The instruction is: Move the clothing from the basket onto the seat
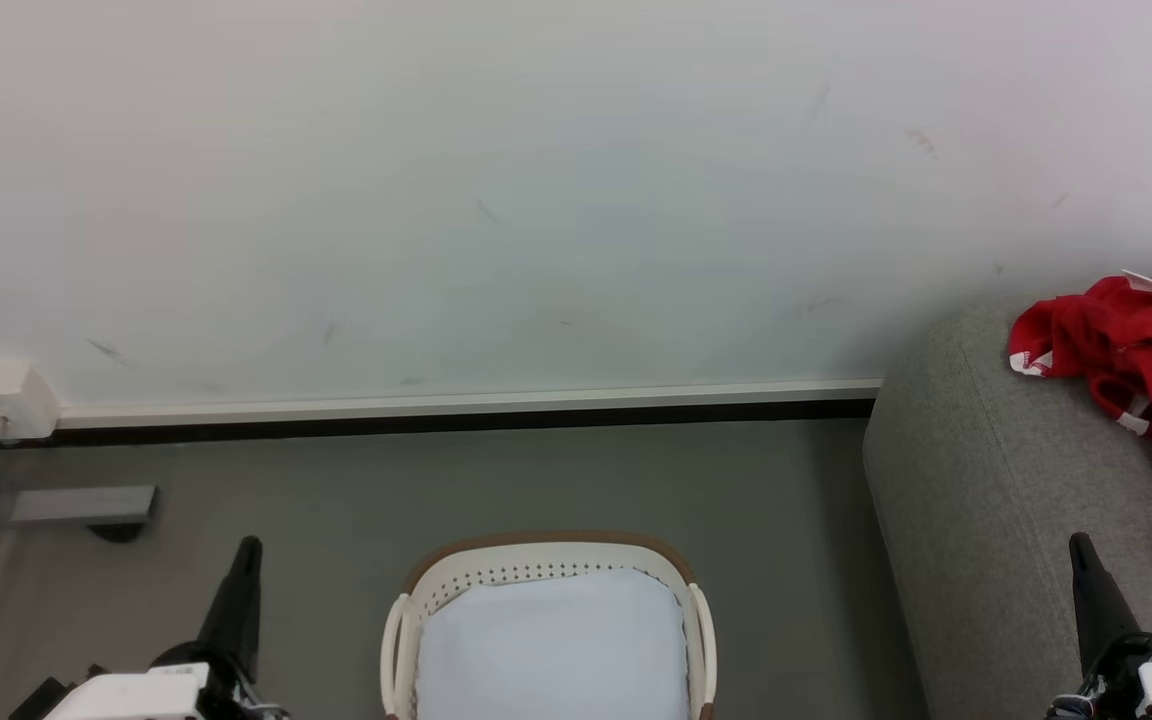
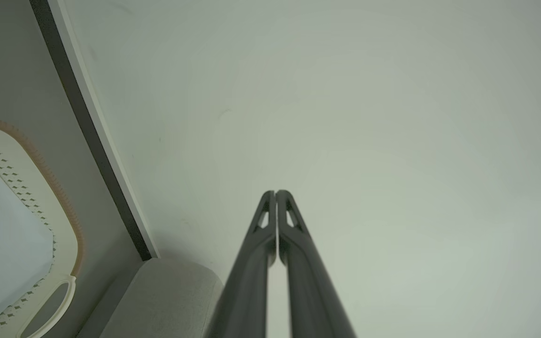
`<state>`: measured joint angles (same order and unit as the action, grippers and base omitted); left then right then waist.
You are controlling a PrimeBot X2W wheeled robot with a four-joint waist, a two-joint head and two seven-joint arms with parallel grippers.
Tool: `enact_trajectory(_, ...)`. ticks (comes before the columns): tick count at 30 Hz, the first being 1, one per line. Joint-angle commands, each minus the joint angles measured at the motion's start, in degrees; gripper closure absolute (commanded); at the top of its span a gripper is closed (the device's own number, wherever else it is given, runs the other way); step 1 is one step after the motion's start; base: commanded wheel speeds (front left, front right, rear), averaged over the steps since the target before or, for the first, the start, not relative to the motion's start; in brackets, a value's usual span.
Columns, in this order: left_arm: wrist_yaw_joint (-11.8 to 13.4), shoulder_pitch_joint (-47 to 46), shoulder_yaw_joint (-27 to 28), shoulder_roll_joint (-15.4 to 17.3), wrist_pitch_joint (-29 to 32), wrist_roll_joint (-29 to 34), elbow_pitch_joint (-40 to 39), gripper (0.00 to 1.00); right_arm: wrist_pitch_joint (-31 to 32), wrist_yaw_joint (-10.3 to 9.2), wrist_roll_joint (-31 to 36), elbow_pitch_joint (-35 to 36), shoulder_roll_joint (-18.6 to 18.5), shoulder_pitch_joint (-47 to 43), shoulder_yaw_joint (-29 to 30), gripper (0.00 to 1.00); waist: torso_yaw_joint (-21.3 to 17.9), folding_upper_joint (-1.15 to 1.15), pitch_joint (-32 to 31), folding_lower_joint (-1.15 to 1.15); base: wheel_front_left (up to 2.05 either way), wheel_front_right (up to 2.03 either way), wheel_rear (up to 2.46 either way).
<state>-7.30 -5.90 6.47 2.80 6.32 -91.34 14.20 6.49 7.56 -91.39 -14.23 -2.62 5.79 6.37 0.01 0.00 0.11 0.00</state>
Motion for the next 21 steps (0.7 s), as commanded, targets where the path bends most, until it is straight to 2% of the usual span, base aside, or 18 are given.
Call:
enact_trajectory(1, -0.32, -0.69, 0.19, 0.15, 0.49, -1.6, -0.25, 1.0, 0.27, -0.13, -1.34, 0.42, -0.48, 0.85, 0.34, 1.0, -0.01, 0.0, 0.06, 0.0, 0.0, 0.0, 0.0)
enact_trajectory(21, -0.3, -0.65, 0.16, 0.15, 0.45, -1.43, -0.23, 1.0, 0.24, -0.13, -1.07, 0.38, -0.47, 0.83, 0.31, 1.0, -0.01, 0.0, 0.06, 0.0, 0.0, 0.0, 0.0)
